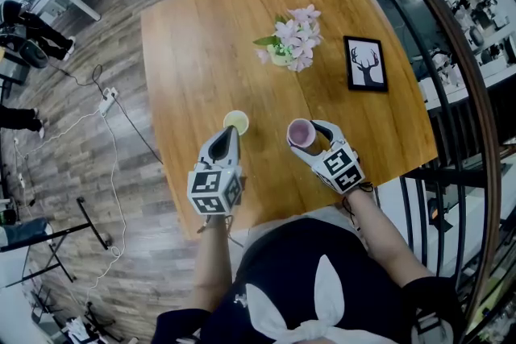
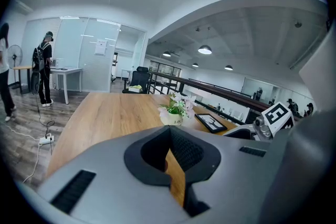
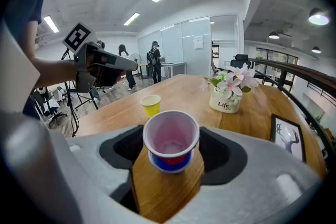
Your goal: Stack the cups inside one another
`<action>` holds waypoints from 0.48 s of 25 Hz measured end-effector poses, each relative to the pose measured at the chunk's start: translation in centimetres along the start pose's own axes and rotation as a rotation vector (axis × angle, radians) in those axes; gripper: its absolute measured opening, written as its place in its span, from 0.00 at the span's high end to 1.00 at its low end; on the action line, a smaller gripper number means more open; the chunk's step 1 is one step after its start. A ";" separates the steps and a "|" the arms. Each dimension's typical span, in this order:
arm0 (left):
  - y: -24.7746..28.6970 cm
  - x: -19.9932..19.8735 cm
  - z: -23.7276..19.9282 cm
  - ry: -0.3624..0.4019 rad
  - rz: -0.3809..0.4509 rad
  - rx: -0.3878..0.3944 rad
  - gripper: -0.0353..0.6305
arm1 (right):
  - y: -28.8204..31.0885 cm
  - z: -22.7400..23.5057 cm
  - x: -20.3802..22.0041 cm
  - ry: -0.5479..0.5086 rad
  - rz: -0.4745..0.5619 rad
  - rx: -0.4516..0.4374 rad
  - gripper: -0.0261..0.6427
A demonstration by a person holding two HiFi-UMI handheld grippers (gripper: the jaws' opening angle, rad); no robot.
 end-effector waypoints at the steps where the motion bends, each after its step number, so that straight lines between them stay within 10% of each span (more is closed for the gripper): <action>1: 0.0 0.1 0.0 0.000 -0.001 -0.001 0.93 | 0.2 0.0 0.2 -0.004 -0.004 0.001 0.47; 12: 0.1 0.3 0.1 0.013 -0.028 -0.004 0.93 | 0.9 0.1 1.1 -0.019 -0.044 0.015 0.44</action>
Point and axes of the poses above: the fingertips, and each gripper's own axes: y forward along the fingers, z to its right, x out of its underside, the point moved 5 cm from there along -y, backward along the fingers, and after that the axes turned 11 degrees about x, right-handed, at the moved point
